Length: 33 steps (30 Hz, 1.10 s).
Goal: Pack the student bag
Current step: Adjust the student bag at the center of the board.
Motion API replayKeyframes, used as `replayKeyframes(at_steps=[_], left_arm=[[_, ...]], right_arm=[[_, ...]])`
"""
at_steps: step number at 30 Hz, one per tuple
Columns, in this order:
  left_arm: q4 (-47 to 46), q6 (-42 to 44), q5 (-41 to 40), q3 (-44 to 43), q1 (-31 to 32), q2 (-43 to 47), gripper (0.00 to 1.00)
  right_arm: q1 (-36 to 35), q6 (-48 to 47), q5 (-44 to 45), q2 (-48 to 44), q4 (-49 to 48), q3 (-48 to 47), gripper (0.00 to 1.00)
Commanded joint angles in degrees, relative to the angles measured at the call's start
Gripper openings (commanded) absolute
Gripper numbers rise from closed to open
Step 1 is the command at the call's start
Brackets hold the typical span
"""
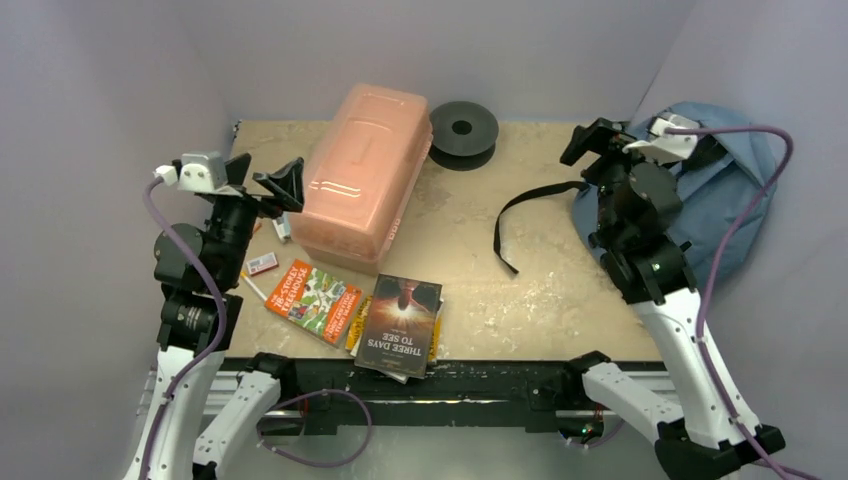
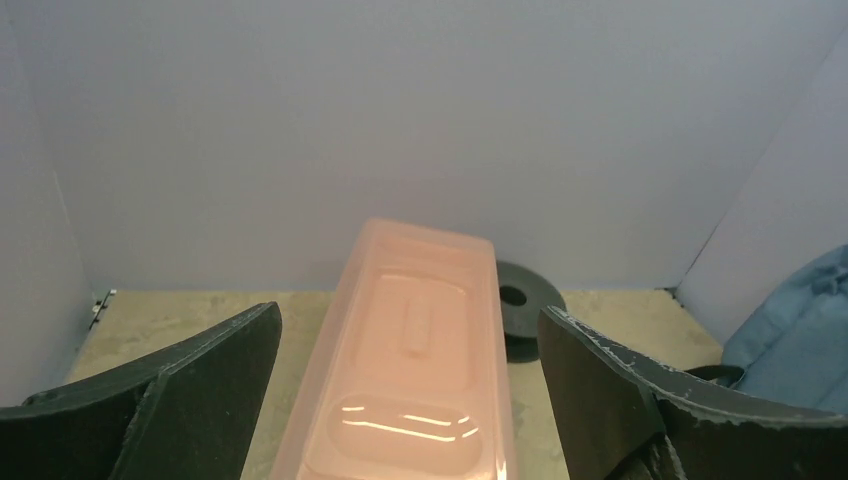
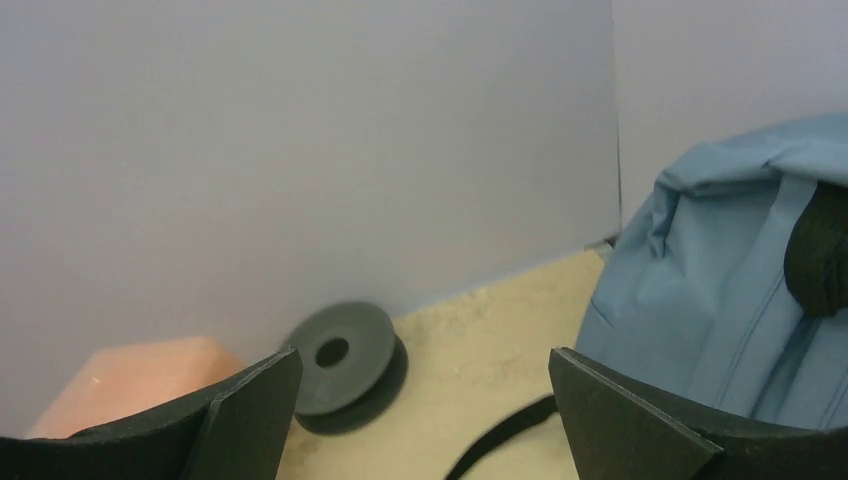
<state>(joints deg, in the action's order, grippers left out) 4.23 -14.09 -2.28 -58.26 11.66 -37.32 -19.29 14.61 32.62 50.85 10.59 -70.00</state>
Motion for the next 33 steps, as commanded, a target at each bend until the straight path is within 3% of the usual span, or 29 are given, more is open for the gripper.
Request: replayKeyframes(at_steps=[1, 12, 15, 20, 26, 30, 33], left_arm=[[5.8, 3.6, 1.5, -0.9, -0.3, -1.2, 1.00], [5.9, 2.7, 3.5, -1.1, -0.3, -1.9, 1.00], [6.1, 2.3, 4.2, -1.3, -0.3, -2.0, 1.00], [6.1, 1.7, 5.6, -1.4, -0.2, -2.5, 1.00], [5.9, 0.6, 7.0, -1.5, 0.3, -3.5, 1.00], [6.0, 0.4, 7.3, -1.6, 1.0, -4.3, 1.00], [6.0, 0.2, 7.5, -1.6, 1.4, -4.9, 1.00]], right_arm=[[0.1, 2.5, 4.7, 2.8, 7.1, -1.4, 0.99], [0.3, 1.2, 6.0, 5.0, 6.6, -0.8, 0.99], [1.6, 2.8, 11.8, 7.4, 7.7, -1.3, 0.99], [10.2, 11.0, 21.5, 12.5, 13.0, -5.7, 0.99], [12.0, 4.0, 38.6, 20.6, 15.4, -15.2, 0.99], [16.0, 6.6, 32.9, 21.4, 13.3, -17.9, 0.99], [17.5, 13.5, 33.9, 23.4, 18.3, -20.8, 0.99]])
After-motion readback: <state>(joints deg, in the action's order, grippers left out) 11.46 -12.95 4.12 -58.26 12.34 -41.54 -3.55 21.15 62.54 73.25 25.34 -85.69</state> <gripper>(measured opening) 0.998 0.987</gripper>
